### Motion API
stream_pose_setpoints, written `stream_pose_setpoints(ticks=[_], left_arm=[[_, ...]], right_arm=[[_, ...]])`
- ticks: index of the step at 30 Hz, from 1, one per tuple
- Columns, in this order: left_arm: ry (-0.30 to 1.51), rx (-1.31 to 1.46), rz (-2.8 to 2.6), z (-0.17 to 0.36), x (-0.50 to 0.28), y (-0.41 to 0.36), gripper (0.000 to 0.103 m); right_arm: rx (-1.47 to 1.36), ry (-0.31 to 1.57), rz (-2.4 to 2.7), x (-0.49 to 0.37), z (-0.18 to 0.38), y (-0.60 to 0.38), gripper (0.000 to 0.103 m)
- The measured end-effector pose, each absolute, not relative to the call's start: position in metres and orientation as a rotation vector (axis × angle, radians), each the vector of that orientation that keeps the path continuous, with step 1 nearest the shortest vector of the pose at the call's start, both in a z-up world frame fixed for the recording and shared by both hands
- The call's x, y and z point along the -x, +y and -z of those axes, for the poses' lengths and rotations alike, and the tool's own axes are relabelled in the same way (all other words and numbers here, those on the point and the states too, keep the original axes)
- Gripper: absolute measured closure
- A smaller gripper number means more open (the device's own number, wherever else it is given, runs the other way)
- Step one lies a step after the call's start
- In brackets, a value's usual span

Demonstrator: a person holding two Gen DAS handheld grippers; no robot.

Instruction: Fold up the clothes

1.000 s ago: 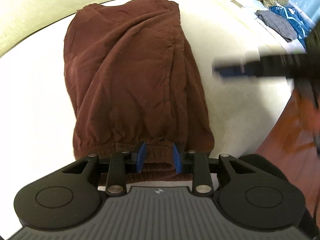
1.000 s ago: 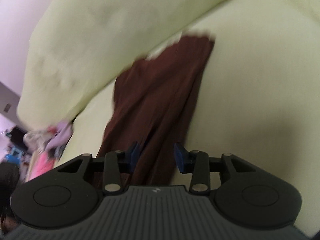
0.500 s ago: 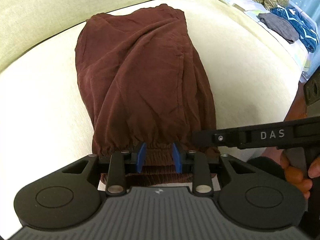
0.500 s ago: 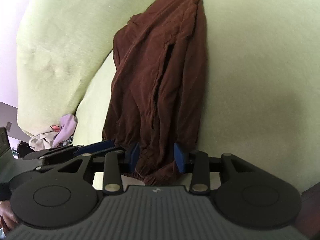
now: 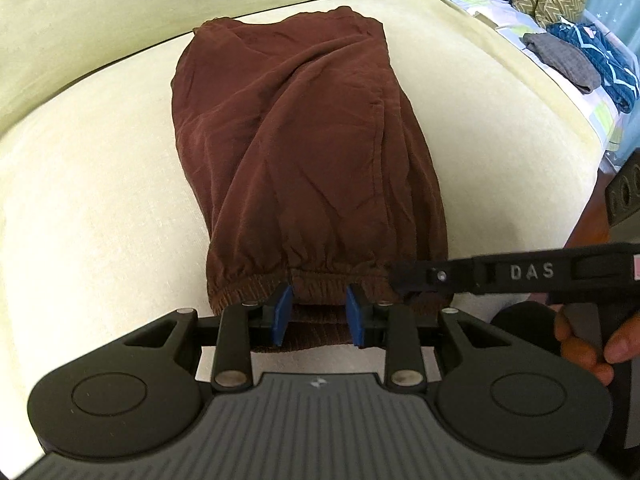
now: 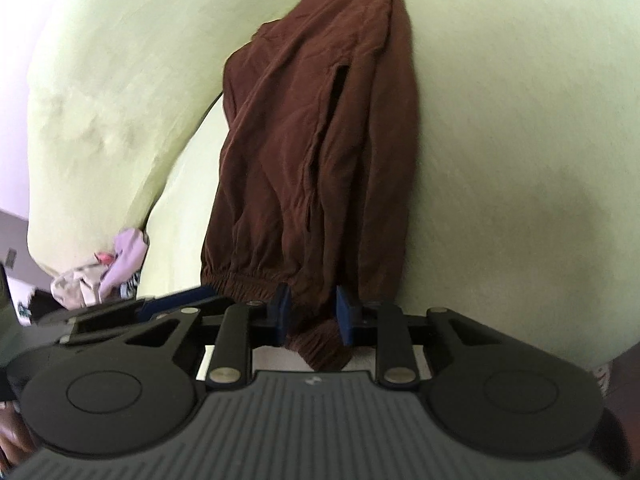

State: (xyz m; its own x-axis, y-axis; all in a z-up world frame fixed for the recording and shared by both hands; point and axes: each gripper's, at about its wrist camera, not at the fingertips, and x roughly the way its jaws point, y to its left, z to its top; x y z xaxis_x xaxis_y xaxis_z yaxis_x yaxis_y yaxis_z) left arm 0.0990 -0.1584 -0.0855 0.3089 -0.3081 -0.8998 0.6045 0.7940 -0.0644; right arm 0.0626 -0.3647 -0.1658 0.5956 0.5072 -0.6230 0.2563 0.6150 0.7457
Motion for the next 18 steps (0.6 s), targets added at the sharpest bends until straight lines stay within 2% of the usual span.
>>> stream_pose_setpoints(ticks=[3, 5, 9, 12, 18], left_arm=[[1.1, -0.314, 0.618, 0.085, -0.099, -0.158, 0.068], [1.098, -0.321, 0.614, 0.084, -0.1, -0.158, 0.068], [1.093, -0.323, 0.621, 0.079, -0.102, -0.158, 0.067], [1.081, -0.334, 0.644, 0.074, -0.101, -0.164, 0.059], [1.08, -0.369, 0.697, 0.076, -0.099, -0.187, 0.059]], right_arm=[[-0.926, 0.945, -0.179, -0.066, 0.168, -0.359, 0.084], [-0.906, 0.932, -0.176, -0.066, 0.166, -0.357, 0.1], [-0.852, 0.891, -0.184, -0.054, 0.148, -0.361, 0.101], [-0.821, 0.893, -0.174, -0.043, 0.135, -0.373, 0.102], [-0.793, 0.976, -0.128, -0.038, 0.145, -0.392, 0.102]])
